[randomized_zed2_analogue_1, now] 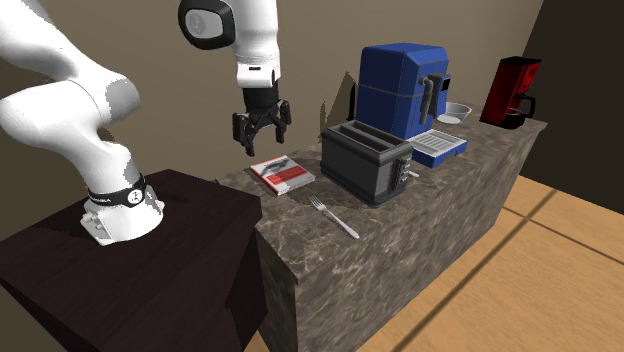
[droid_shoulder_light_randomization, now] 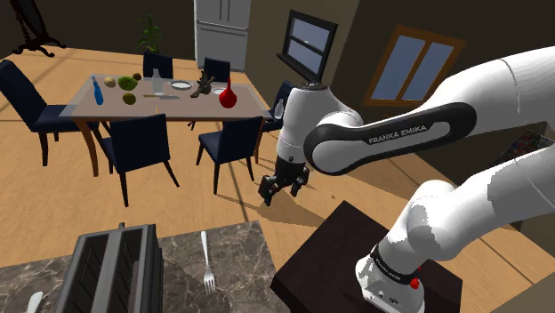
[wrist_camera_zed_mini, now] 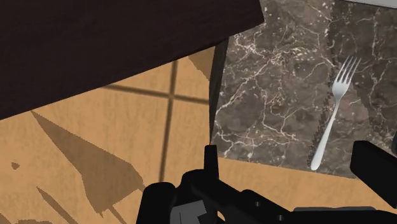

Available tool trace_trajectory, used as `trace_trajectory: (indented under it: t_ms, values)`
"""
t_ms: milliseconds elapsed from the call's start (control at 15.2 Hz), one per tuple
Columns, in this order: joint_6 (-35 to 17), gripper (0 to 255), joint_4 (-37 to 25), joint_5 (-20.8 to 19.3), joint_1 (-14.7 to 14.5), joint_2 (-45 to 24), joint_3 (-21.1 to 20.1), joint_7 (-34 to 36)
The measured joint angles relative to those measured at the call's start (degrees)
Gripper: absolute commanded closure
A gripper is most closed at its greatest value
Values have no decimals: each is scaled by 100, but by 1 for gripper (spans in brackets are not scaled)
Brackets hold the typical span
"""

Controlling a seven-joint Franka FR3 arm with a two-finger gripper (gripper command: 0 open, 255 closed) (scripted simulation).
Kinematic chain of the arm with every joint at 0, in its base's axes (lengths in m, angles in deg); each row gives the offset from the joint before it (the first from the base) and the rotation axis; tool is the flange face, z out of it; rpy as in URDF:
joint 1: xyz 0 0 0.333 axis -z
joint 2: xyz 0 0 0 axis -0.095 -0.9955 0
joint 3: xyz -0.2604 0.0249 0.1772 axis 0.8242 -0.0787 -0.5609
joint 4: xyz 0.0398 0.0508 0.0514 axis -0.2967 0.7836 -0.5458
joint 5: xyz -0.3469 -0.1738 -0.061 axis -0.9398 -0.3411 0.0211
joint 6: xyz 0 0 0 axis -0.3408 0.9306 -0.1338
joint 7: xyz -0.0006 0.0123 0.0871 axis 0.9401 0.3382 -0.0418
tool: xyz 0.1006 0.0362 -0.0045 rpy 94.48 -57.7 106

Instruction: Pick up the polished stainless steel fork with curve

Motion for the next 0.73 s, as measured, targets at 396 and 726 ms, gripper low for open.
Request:
trace_trajectory:
  t_ms: [396, 726]
  values:
    - [-1095, 0, -285, -291, 129, -1433, -652, 1000]
    - [-1881, 0, -676, -1143, 169, -2772, -978, 2198]
